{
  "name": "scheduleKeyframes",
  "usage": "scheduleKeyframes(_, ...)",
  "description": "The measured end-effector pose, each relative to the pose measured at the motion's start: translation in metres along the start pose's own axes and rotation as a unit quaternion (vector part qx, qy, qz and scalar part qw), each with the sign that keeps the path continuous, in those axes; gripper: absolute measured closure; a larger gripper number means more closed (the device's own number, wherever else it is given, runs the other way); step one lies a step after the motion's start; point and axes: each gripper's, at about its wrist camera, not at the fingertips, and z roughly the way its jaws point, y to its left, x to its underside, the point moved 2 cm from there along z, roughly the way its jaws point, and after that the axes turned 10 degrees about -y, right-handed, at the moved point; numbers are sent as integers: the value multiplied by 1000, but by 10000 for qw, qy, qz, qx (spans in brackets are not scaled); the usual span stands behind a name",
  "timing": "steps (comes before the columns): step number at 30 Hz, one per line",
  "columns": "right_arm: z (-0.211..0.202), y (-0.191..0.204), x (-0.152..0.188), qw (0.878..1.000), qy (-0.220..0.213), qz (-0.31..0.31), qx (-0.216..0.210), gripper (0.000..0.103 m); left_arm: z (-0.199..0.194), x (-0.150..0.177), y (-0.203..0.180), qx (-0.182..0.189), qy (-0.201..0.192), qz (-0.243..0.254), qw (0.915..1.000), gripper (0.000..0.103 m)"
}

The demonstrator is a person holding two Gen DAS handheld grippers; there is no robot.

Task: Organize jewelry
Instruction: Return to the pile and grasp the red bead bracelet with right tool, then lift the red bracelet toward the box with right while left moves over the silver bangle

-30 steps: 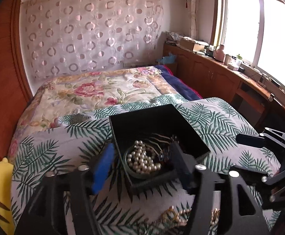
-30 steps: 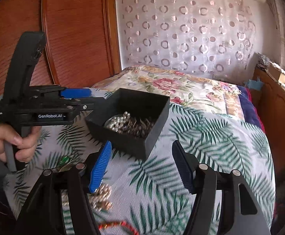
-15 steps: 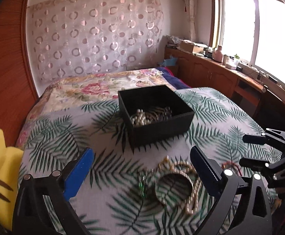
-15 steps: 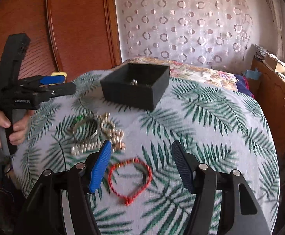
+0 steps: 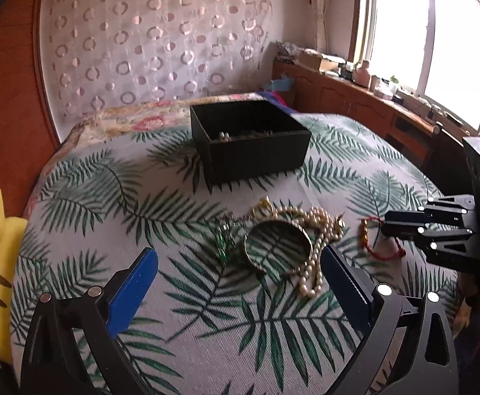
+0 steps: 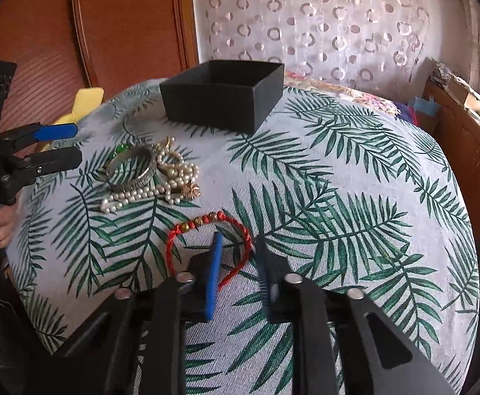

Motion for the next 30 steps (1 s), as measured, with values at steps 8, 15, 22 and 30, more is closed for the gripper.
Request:
scheduleKeyframes(8, 1, -4, 1, 10000, -11, 91, 14, 97, 10, 8, -17, 191, 245, 46, 9995, 11)
scheduleKeyframes(15, 1, -5, 0, 9999, -15, 133, -20, 97, 27, 8, -26, 310, 526, 52, 9981, 37)
scheduleKeyframes(22, 2, -5, 0, 9999, -20, 157, -37, 97, 39, 10, -25, 364, 688, -104, 9969, 40)
scheduleKeyframes(30, 2, -5, 0, 9999, -21, 143, -27, 97, 53, 1, -30, 312, 732, -42, 9968, 41)
